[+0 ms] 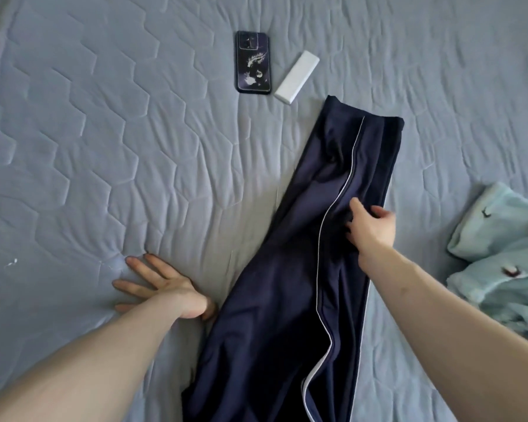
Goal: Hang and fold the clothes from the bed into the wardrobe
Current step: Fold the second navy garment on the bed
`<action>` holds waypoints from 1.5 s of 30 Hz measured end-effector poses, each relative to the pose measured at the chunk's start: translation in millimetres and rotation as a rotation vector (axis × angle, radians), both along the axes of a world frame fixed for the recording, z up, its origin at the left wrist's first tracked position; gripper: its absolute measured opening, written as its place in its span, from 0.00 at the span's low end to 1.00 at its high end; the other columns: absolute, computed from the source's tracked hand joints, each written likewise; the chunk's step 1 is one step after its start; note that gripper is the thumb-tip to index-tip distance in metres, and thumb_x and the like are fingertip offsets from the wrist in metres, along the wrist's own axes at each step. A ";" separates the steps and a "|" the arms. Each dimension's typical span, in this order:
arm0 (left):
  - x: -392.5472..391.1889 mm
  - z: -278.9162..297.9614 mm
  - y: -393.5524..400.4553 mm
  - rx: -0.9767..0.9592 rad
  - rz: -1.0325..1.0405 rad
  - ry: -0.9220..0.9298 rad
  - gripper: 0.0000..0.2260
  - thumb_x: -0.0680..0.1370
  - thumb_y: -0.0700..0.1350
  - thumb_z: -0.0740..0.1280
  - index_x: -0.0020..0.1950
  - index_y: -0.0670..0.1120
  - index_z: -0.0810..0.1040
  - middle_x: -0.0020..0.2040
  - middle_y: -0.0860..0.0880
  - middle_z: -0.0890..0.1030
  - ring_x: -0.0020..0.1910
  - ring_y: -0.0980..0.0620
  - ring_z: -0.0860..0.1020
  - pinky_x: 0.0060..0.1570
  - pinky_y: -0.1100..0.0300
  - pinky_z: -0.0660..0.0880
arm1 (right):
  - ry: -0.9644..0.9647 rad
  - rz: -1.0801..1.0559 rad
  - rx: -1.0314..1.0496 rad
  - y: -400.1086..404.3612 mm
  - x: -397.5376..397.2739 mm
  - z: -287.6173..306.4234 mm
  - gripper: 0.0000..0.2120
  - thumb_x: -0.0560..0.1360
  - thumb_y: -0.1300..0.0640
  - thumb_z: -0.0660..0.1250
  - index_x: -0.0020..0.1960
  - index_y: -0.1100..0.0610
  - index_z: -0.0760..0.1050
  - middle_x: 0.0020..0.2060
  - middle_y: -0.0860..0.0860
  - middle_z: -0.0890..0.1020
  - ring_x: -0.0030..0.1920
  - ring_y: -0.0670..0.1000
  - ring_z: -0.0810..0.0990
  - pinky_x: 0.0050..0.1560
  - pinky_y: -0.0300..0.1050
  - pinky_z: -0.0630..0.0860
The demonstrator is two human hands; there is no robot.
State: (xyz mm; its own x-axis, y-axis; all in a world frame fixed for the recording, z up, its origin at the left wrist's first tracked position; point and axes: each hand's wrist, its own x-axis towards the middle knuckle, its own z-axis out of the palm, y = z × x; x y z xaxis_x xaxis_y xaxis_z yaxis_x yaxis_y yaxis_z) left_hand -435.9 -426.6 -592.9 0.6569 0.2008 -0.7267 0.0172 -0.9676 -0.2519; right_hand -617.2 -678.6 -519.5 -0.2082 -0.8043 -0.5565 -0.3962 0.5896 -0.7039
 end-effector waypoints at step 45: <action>-164.6 94.7 232.9 -0.720 -0.046 0.125 0.39 0.71 0.57 0.77 0.77 0.47 0.66 0.72 0.46 0.72 0.70 0.47 0.71 0.71 0.51 0.67 | 0.342 0.121 0.278 309.2 -209.6 17.1 0.10 0.79 0.49 0.67 0.45 0.55 0.80 0.37 0.50 0.83 0.43 0.55 0.83 0.52 0.51 0.81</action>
